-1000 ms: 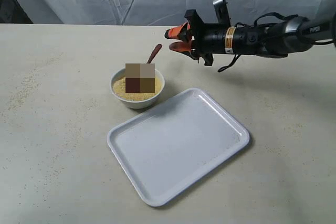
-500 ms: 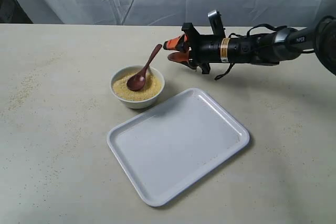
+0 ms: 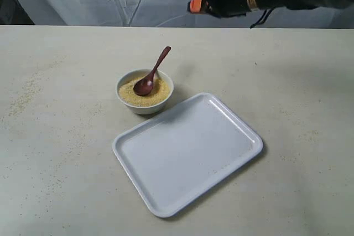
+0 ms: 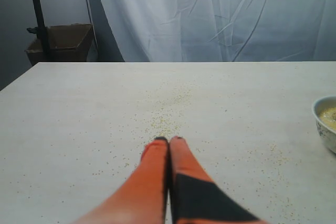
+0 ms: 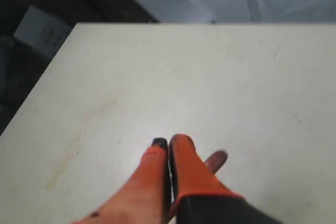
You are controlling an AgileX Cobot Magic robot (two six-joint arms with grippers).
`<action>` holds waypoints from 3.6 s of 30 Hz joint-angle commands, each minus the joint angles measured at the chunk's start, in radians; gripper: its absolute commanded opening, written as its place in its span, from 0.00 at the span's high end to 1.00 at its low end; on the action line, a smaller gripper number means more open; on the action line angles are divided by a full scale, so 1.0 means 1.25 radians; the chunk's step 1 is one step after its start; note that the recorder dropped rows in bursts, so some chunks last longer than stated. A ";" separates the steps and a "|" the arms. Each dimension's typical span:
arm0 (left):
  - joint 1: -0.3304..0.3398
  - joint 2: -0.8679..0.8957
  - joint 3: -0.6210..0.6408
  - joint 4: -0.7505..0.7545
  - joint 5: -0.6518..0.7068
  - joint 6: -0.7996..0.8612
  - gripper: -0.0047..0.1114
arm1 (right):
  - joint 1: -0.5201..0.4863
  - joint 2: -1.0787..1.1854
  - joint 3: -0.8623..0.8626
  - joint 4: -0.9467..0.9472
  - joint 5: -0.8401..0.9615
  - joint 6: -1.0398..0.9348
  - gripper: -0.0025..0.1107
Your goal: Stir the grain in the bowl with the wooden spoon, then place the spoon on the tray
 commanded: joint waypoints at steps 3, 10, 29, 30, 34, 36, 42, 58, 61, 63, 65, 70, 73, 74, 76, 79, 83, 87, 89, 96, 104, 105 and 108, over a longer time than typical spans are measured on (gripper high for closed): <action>0.001 -0.003 0.001 0.002 -0.001 0.000 0.96 | -0.002 -0.078 -0.004 -0.006 0.334 -0.176 0.99; 0.001 -0.003 0.001 0.002 -0.001 0.000 0.96 | 0.001 -0.099 0.013 0.141 0.846 -0.361 0.99; 0.001 -0.003 0.001 0.002 -0.001 0.000 0.96 | 0.015 -0.075 0.084 2.497 1.316 -2.555 0.99; 0.001 -0.003 0.001 0.002 -0.001 0.000 0.96 | 0.017 -0.079 0.110 2.570 1.302 -2.616 0.99; 0.001 -0.003 0.001 0.002 -0.001 0.000 0.96 | 0.038 -0.088 0.235 2.785 1.171 -2.845 0.99; 0.001 -0.003 0.001 0.002 -0.001 0.000 0.96 | 0.055 -0.099 0.256 2.777 1.012 -2.854 0.99; 0.001 -0.003 0.001 0.002 -0.001 0.000 0.96 | 0.099 -0.159 0.273 2.778 0.454 -2.795 0.99; 0.001 -0.003 0.001 0.002 -0.001 0.000 0.96 | 0.237 -0.192 0.315 2.499 0.747 -2.629 0.99; 0.001 -0.003 0.001 0.002 -0.001 0.000 0.96 | 0.237 -0.215 0.316 2.349 0.772 -2.621 0.99; 0.001 -0.003 0.001 0.002 -0.001 0.000 0.96 | 0.227 -0.250 0.316 2.119 0.620 -2.366 0.99; 0.001 -0.003 0.001 0.002 -0.001 0.000 0.96 | 0.188 -0.274 0.316 2.110 0.480 -2.222 0.99; 0.001 -0.003 0.001 0.002 -0.001 0.000 0.96 | 0.149 -0.282 0.319 2.399 0.382 -2.263 0.99; 0.001 -0.003 0.001 0.002 -0.001 0.000 0.96 | 0.174 -0.287 0.319 2.213 0.409 -2.295 0.99; 0.001 -0.003 0.001 0.002 -0.001 0.000 0.96 | 0.175 -0.291 0.319 2.091 0.459 -2.308 0.99; 0.001 -0.003 0.001 0.002 -0.001 0.000 0.96 | 0.179 -0.294 0.310 1.906 0.571 -2.326 0.99; 0.001 -0.003 0.001 0.002 -0.001 0.000 0.96 | 0.166 -0.291 0.296 1.654 0.658 -2.326 0.99; 0.001 -0.003 0.001 0.002 -0.001 0.000 0.96 | 0.109 -0.290 0.294 1.718 0.621 -2.204 0.99; 0.001 -0.003 0.001 0.002 -0.001 0.000 0.96 | 0.077 -0.289 0.297 1.965 0.623 -1.984 0.99; 0.001 -0.003 0.001 0.002 -0.001 0.000 0.96 | 0.077 -0.288 0.302 2.026 0.590 -1.977 0.99; 0.001 -0.003 0.001 0.002 -0.001 0.000 0.96 | 0.080 -0.290 0.302 2.381 0.488 -1.972 0.99; 0.001 -0.003 0.001 0.002 -0.001 0.000 0.96 | 0.091 -0.293 0.294 2.186 0.614 -2.196 0.99; 0.001 -0.003 0.001 0.002 -0.001 0.000 0.96 | 0.095 -0.293 0.294 2.121 0.639 -2.243 0.99; 0.001 -0.003 0.001 0.002 -0.001 0.000 0.96 | 0.101 -0.293 0.294 1.937 0.725 -2.294 0.99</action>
